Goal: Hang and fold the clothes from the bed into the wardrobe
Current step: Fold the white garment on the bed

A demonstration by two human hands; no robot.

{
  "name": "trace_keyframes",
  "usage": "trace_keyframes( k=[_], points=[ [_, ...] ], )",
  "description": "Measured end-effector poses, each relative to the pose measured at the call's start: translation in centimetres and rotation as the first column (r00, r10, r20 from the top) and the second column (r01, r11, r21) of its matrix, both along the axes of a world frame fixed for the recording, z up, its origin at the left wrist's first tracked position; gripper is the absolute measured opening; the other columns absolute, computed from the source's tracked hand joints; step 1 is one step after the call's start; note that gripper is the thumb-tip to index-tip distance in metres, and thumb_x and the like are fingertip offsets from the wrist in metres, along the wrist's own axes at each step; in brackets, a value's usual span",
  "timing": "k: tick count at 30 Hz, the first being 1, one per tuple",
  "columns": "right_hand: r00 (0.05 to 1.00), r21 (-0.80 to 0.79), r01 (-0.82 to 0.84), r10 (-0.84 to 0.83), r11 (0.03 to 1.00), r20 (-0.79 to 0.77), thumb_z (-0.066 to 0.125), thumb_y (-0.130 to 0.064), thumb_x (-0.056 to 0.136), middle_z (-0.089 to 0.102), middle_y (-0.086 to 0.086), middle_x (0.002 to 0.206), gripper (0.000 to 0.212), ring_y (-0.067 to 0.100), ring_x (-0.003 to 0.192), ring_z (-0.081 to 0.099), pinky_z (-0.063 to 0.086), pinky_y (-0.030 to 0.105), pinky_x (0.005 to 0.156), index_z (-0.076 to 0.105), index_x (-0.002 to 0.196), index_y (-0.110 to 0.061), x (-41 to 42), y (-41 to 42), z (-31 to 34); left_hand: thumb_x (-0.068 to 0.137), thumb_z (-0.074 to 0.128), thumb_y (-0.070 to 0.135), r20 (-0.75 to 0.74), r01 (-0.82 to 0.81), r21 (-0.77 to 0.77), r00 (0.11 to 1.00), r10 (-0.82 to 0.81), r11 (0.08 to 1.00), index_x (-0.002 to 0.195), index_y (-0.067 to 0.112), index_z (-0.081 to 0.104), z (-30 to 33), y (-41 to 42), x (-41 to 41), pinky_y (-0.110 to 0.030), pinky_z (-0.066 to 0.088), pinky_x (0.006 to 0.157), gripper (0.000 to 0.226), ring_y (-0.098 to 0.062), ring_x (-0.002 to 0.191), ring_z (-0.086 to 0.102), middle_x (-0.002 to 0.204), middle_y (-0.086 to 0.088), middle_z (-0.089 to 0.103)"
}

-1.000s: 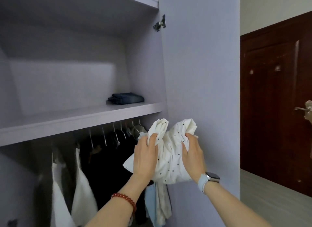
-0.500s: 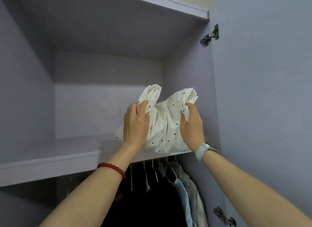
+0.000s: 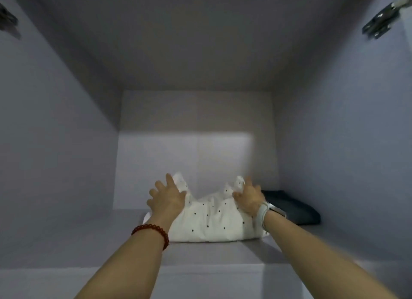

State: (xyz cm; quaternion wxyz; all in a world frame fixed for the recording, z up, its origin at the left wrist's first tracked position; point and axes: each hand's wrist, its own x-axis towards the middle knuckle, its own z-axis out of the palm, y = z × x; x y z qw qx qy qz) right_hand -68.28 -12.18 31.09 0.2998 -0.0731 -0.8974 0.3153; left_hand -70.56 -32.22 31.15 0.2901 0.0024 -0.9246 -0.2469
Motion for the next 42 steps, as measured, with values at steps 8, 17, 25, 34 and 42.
trace_keyframes(
  k=[8,17,25,34,42],
  points=[
    [0.908,0.612,-0.36,0.115,0.704,0.402,0.018,-0.043,0.1,0.033,0.006,0.149,0.048,0.029,0.138,0.025,0.011,0.052,0.112,0.035,0.141,-0.027,-2.1,-0.4,-2.8,0.098,0.007,0.052,0.414,0.317,-0.505,0.905,-0.098,0.803,0.147,0.039,-0.007,-3.4,1.2,-2.9,-0.054,-0.006,0.114,0.052,-0.023,0.144,-0.013,0.157,0.005,-0.014],
    [0.885,0.651,-0.358,0.021,0.67,0.465,0.018,-0.048,0.1,-0.01,0.007,0.157,0.055,0.036,0.144,-0.005,-0.002,0.05,0.115,-0.004,0.148,-0.035,-6.6,-0.4,-5.5,0.093,0.002,0.062,0.449,0.312,-0.631,0.893,0.007,0.71,0.142,0.047,-0.017,-4.0,2.0,-6.5,-0.057,-0.008,0.113,0.054,-0.026,0.144,-0.015,0.156,0.007,-0.02],
    [0.886,0.67,-0.335,-0.02,0.662,0.463,0.023,-0.047,0.099,0.004,0.009,0.157,0.055,0.035,0.143,0.003,0.007,0.051,0.116,0.013,0.149,-0.025,-10.2,0.1,-2.4,0.091,0.006,0.066,0.425,0.326,-0.623,0.904,-0.043,0.711,0.143,0.045,-0.015,-2.4,2.8,-11.4,-0.06,-0.011,0.111,0.059,-0.026,0.143,-0.019,0.155,0.006,-0.021],
    [0.981,0.535,-0.156,0.192,0.83,-0.012,0.032,-0.029,0.099,0.044,0.007,0.141,0.042,0.028,0.126,0.043,0.037,0.04,0.103,0.04,0.139,-0.018,-6.6,-2.1,1.6,0.099,0.027,0.044,0.063,0.054,-0.488,0.998,-0.026,0.871,0.15,0.031,0.003,1.0,0.4,-7.2,-0.057,-0.002,0.113,0.058,-0.028,0.145,-0.004,0.158,-0.003,-0.007],
    [0.773,0.306,-0.396,0.494,0.866,-0.398,0.039,-0.017,0.094,0.062,0.004,0.12,0.031,0.022,0.11,0.055,0.044,0.032,0.092,0.061,0.115,-0.013,2.6,-6.3,-1.3,0.095,0.043,0.03,-0.324,-0.159,-0.198,0.942,0.088,0.967,0.142,0.02,0.038,-2.1,-3.2,6.0,-0.044,0.021,0.112,0.048,-0.027,0.134,0.034,0.148,-0.006,0.036]
  ],
)
